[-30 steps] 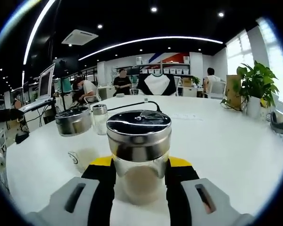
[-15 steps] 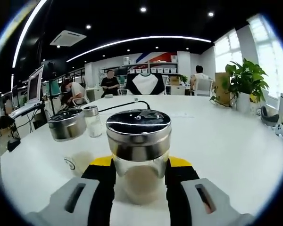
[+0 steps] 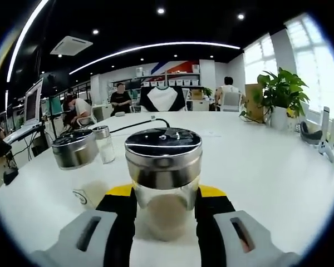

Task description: Rotate the seasoning bottle until the label or dispensing opening points toward the visible target arrow and the bottle remains upright within the marked orientation range

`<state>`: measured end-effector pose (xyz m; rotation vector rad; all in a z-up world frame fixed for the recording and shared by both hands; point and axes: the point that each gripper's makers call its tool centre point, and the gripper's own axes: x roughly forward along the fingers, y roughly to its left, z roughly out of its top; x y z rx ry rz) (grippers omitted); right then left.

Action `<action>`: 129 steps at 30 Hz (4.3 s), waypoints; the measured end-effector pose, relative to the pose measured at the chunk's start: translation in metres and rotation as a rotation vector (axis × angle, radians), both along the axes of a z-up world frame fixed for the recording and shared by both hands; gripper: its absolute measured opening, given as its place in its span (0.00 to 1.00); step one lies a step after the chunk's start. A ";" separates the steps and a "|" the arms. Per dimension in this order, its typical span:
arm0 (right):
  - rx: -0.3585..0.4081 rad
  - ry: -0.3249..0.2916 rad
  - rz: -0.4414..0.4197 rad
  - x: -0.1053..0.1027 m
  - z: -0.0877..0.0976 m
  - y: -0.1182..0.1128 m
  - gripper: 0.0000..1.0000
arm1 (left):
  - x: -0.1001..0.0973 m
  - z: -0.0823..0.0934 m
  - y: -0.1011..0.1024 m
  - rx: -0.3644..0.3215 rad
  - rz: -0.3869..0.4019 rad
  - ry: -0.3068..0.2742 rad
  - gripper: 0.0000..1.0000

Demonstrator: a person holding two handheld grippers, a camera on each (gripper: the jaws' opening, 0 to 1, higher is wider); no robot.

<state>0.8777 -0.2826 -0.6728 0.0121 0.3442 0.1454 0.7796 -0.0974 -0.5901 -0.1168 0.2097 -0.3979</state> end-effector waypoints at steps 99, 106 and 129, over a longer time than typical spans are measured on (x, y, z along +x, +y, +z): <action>0.077 0.050 0.733 -0.019 0.016 0.015 0.40 | -0.002 0.005 0.008 0.008 0.014 0.000 0.99; 0.068 0.034 0.723 -0.020 0.015 0.014 0.39 | -0.003 0.007 0.008 0.001 0.013 -0.002 0.99; 0.052 0.001 0.573 -0.020 0.014 0.012 0.38 | -0.001 0.007 0.003 0.005 0.000 0.000 0.99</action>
